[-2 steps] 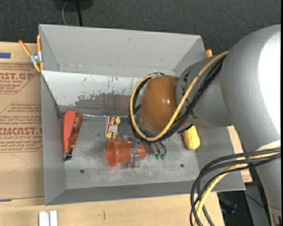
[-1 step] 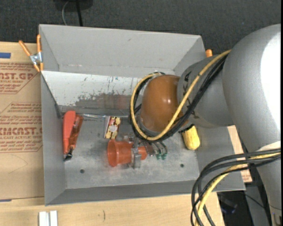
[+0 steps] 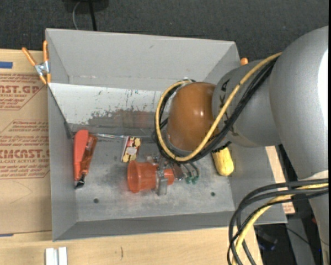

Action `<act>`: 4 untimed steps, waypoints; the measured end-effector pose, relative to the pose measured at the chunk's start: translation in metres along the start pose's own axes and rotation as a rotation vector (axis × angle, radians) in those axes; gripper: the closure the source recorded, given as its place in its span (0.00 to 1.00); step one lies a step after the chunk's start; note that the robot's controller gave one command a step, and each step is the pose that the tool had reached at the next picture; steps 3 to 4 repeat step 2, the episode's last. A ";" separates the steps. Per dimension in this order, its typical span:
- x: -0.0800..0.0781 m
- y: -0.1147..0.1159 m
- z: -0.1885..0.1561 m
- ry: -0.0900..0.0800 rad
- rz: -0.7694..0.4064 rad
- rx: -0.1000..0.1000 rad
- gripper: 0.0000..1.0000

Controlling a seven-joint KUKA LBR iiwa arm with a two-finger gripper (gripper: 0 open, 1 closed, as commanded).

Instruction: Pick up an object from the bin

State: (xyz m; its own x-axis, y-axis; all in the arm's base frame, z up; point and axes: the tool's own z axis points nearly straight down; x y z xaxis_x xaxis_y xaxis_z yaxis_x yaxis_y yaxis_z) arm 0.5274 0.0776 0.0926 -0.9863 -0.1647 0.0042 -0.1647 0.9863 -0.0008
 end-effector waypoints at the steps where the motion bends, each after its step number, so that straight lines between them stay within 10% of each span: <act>1: -0.003 0.000 -0.017 -0.010 -0.001 0.000 1.00; 4: -0.003 0.000 -0.027 -0.012 -0.001 0.000 1.00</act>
Offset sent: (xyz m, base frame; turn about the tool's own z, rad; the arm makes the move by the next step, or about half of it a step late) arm 0.0002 0.0001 0.0082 0.0000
